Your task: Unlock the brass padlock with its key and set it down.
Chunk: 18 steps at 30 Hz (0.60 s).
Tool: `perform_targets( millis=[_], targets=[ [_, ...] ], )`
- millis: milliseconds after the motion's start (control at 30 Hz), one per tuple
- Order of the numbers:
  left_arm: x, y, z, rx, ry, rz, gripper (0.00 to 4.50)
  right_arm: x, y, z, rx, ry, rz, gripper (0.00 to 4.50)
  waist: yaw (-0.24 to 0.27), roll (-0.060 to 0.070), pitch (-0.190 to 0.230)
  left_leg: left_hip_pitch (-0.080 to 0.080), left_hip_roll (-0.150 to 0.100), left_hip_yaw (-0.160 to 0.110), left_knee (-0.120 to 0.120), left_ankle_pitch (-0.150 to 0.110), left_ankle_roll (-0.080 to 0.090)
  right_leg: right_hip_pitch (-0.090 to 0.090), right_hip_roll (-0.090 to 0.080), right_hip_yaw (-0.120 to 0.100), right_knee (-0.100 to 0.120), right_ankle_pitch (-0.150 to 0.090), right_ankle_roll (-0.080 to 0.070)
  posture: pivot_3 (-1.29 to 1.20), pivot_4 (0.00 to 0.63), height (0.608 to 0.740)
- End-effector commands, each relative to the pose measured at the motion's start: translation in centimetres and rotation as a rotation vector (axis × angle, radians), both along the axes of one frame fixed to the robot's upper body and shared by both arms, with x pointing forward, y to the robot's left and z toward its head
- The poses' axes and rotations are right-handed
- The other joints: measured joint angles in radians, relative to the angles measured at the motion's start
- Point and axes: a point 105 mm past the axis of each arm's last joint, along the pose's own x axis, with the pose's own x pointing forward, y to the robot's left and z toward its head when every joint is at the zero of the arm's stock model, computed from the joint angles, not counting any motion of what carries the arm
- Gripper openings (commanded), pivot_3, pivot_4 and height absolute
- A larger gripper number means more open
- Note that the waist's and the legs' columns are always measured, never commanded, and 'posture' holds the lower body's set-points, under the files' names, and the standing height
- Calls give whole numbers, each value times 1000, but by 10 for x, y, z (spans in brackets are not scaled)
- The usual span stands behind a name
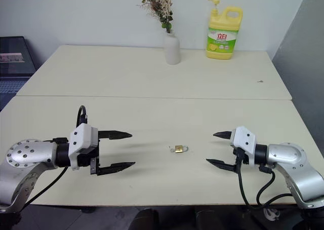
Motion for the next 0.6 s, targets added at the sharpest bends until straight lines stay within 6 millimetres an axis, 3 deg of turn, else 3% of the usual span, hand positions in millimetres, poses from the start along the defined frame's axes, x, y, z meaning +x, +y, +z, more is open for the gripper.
perform_targets(
  millis=[33, 267, 400, 600],
  targets=[
    [1, 1, 12, 2, -36, -17, 4473, -9, 13, 7, -9, -2, 81, 4500, 0, 0, 0, 0, 0, 0, 0, 0, 0, 0, 0, 0, 0, 0, 0, 0, 150, 740],
    [-13, 1, 1, 130, 14, -128, 4473, 5, 45, -10, -56, 4, 109, 4500, -10, 0, 0, 0, 1, 0, 0, 0, 0, -1, 1, 0, 0, 0, 0, 0, 150, 740],
    [-12, -2, 1, 137, -9, -133, 4473, 14, 74, -16, -91, -3, 164, 4500, -15, 0, 0, -1, 1, 0, 0, 0, 0, -2, 1, 1, 1, 0, 0, 0, 150, 740],
    [-10, -4, -3, 141, -17, -130, 4473, 33, 97, -28, -171, 30, 207, 4500, -15, 0, 1, -2, 1, 1, 0, 0, 0, -3, 1, 1, 1, 0, -1, 0, 150, 740]
  ],
)
